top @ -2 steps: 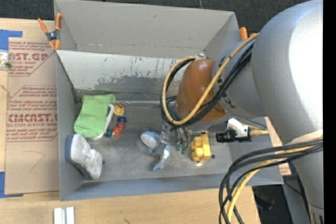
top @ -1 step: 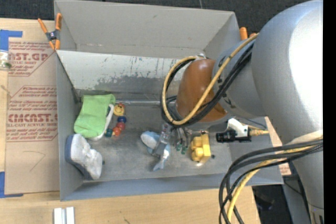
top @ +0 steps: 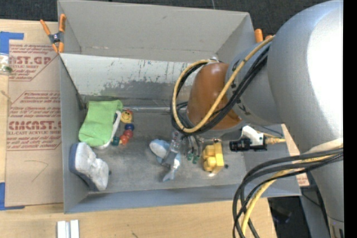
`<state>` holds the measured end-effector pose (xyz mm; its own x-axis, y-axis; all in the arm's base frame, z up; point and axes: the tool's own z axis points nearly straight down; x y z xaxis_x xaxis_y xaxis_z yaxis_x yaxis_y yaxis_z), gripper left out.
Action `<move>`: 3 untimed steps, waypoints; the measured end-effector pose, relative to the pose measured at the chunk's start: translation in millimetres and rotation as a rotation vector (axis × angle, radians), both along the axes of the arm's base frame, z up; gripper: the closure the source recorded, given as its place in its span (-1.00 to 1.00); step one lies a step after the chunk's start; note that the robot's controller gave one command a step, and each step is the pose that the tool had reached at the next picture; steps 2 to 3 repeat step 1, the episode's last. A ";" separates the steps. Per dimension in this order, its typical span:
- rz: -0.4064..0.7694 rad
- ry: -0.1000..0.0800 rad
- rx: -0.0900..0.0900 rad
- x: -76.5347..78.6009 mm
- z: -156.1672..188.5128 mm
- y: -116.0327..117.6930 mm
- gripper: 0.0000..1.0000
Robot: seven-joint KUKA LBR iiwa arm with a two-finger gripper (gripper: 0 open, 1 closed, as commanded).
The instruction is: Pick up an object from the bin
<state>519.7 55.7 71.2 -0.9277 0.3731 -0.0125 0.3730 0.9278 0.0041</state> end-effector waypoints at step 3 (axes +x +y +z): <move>0.000 0.000 0.000 0.0 0.0 0.0 1.00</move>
Offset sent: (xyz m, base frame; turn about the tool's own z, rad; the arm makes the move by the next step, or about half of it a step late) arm 0.0000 0.0000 0.0000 0.0000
